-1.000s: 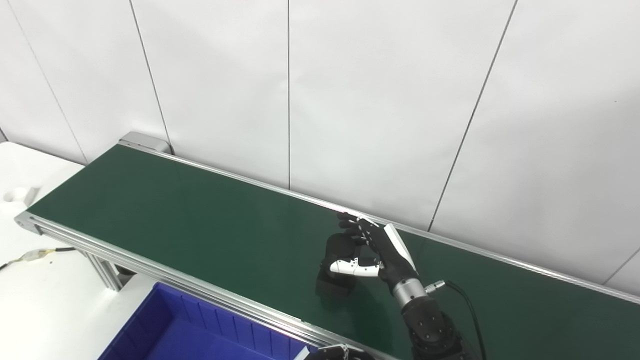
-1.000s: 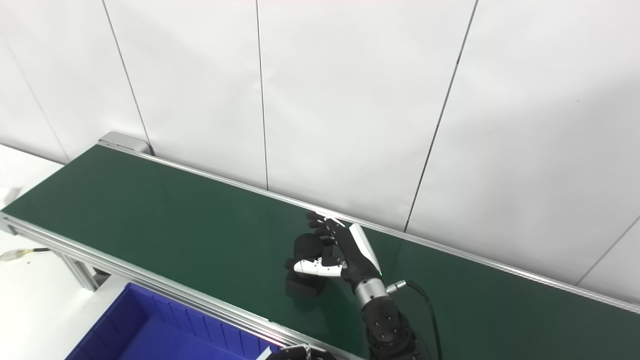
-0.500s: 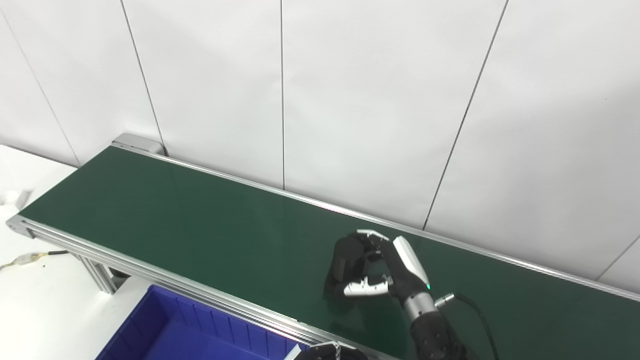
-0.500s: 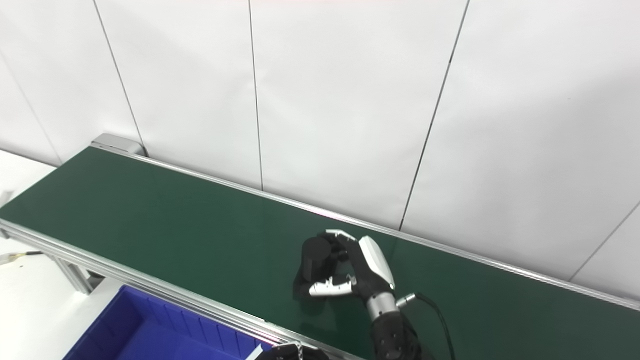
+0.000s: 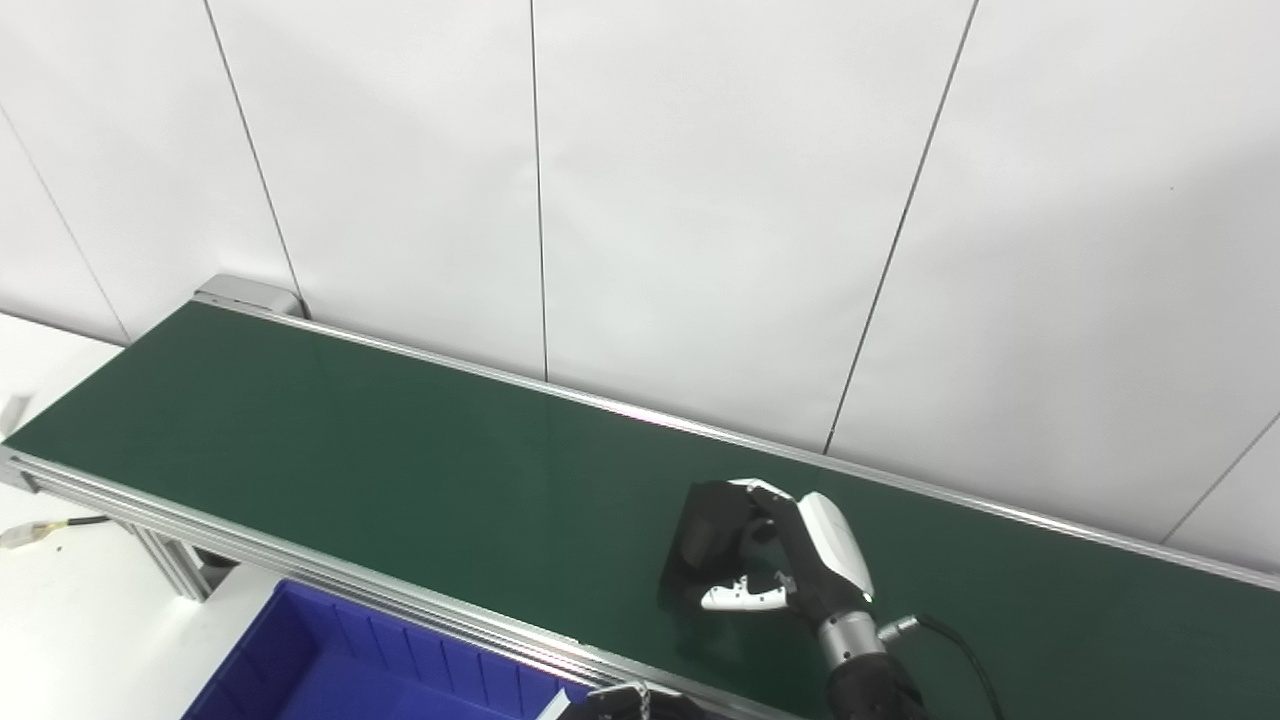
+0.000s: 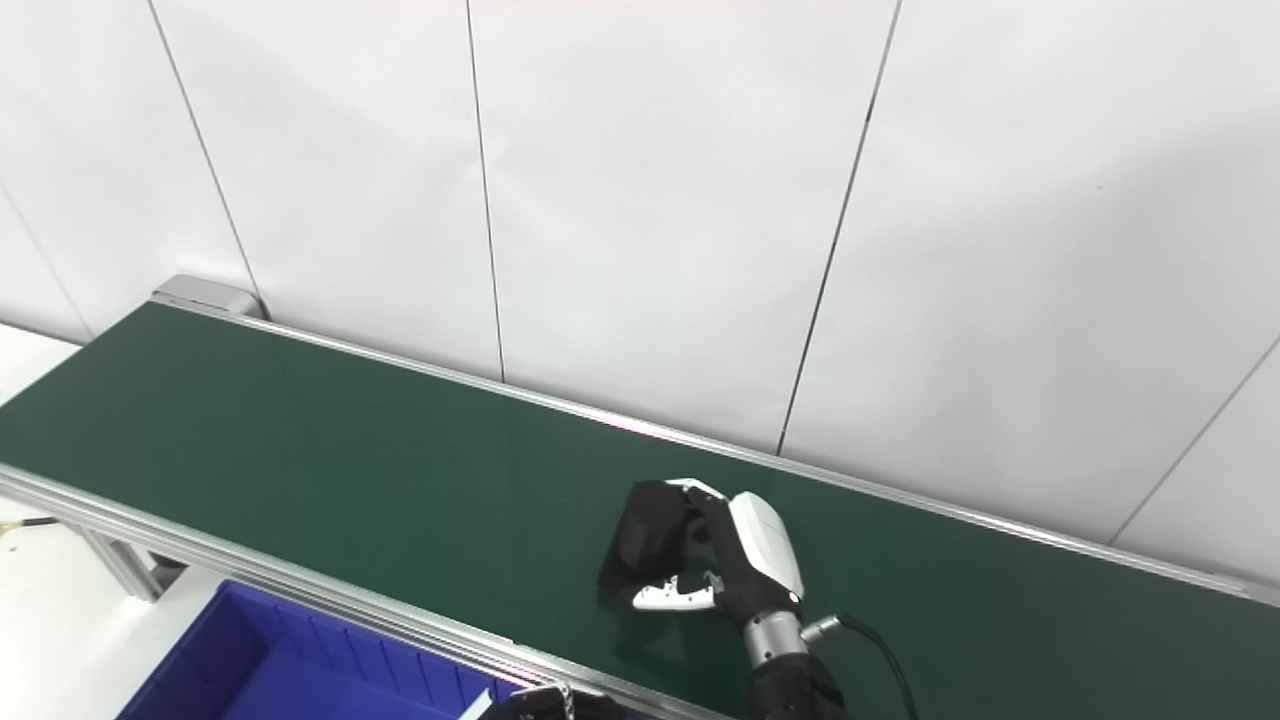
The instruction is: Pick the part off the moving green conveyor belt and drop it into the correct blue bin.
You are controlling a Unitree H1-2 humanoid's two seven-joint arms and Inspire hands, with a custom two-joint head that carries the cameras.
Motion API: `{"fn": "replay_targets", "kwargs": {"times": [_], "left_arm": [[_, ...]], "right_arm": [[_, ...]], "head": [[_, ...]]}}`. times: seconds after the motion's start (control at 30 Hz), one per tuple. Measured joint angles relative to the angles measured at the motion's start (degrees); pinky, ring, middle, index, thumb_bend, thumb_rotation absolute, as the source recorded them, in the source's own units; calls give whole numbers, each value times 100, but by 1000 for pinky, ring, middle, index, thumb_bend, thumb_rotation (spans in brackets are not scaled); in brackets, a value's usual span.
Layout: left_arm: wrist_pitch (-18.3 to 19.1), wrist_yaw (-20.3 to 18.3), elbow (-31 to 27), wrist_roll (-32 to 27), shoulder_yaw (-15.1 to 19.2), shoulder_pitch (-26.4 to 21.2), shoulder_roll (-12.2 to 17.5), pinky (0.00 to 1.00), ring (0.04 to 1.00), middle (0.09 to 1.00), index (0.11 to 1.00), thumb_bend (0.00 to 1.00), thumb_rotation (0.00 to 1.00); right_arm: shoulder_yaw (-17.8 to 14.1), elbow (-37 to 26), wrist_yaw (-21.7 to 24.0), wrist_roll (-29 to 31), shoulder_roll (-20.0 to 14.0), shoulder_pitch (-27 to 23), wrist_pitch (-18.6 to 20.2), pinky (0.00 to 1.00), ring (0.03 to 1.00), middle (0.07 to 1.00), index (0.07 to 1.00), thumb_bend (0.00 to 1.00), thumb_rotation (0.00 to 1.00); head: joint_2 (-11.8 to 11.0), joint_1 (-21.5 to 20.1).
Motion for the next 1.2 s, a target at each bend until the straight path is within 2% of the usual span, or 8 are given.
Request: {"fn": "replay_targets", "kwargs": {"times": [0.07,0.17,1.07,1.2], "left_arm": [[0,-1,-21,1,0,16,23,570,634,671,668,735,827],[0,-2,-28,1,1,28,39,570,634,671,667,725,820],[2,-14,-55,-106,-16,34,29,578,635,669,659,728,820],[1,-14,-48,-109,-16,34,30,582,637,671,662,726,821]], "right_arm": [[-116,122,-212,67,20,54,-222,369,451,517,551,528,0],[-270,240,-475,178,57,182,-422,373,422,494,533,502,0],[-303,247,-670,147,157,200,-532,368,403,485,526,499,0],[-427,-185,-607,310,163,289,-530,346,412,492,523,499,0]], "head": [[9,9],[0,-17],[-26,-61],[-26,-61]]}}
